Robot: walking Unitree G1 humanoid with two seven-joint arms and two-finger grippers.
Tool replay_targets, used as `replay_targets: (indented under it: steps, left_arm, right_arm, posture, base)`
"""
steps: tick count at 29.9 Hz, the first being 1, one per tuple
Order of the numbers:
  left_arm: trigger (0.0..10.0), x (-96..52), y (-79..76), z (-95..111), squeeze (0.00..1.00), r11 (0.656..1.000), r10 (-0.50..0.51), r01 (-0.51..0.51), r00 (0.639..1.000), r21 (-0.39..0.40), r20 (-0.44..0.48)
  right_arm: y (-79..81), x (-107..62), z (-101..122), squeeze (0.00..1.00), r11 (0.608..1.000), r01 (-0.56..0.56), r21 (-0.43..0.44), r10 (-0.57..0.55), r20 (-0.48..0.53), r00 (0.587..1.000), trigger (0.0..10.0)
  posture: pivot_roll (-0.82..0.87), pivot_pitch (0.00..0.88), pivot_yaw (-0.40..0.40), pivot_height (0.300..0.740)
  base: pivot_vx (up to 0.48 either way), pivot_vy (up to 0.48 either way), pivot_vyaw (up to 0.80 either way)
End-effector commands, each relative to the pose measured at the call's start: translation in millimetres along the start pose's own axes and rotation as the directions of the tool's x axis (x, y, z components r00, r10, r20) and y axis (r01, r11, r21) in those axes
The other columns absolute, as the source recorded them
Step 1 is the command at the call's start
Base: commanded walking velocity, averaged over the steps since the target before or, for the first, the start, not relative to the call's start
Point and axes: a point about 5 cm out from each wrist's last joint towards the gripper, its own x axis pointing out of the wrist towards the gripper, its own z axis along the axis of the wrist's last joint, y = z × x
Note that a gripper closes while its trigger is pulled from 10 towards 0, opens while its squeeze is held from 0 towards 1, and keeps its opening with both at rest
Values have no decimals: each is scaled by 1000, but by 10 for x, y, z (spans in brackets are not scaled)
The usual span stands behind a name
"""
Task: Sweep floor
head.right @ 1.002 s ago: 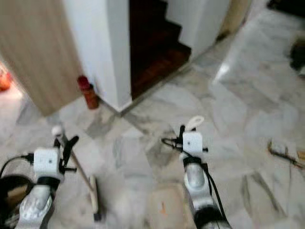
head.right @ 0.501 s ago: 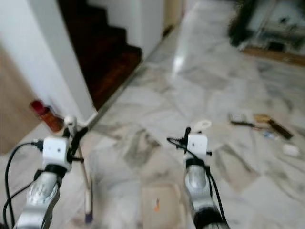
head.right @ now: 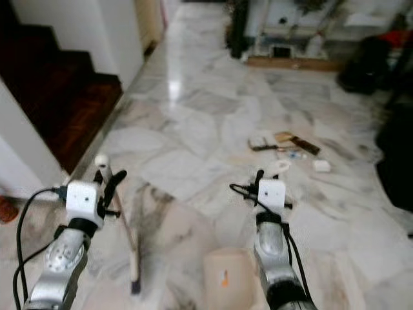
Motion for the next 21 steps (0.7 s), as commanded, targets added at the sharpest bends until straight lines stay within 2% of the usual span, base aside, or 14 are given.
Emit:
replay_targets:
  steps: [1, 3, 14, 17, 21]
  left_arm:
    - [10000, 52, -53, 73, 0, 1000, -19, 18, 999, 2, 45]
    - [10000, 56, -66, 74, 0, 1000, -21, 21, 999, -1, 47]
    - [10000, 76, -59, 78, 0, 1000, 1, -1, 999, -3, 53]
    - [10000, 82, -60, 93, 0, 1000, 10, -10, 998, -9, 62]
    - [10000, 76, -63, 94, 0, 1000, 16, -15, 998, -13, 63]
  right_arm:
    - [-43, 41, 68, 0, 1000, 22, 16, -22, 33, 999, 10000]
    - [-53, 45, 69, 0, 1000, 24, 17, -24, 33, 999, 10000]
    - [-40, 73, 102, 0, 999, 19, 28, -20, 42, 999, 10000]
    - [-44, 77, 99, 0, 1000, 14, 24, -15, 38, 999, 10000]
    - [-42, 85, 105, 0, 999, 12, 30, -13, 37, 999, 10000]
  posture:
    - [99, 0, 42, 740]
    - [100, 0, 40, 740]
    - [106, 6, 27, 740]
    - [107, 10, 25, 740]
    - [105, 13, 22, 740]
  base:
    - [0, 0, -788]
    - [0, 0, -731]
    - [0, 0, 0]
    - [254, 0, 0]
    - [266, 0, -800]
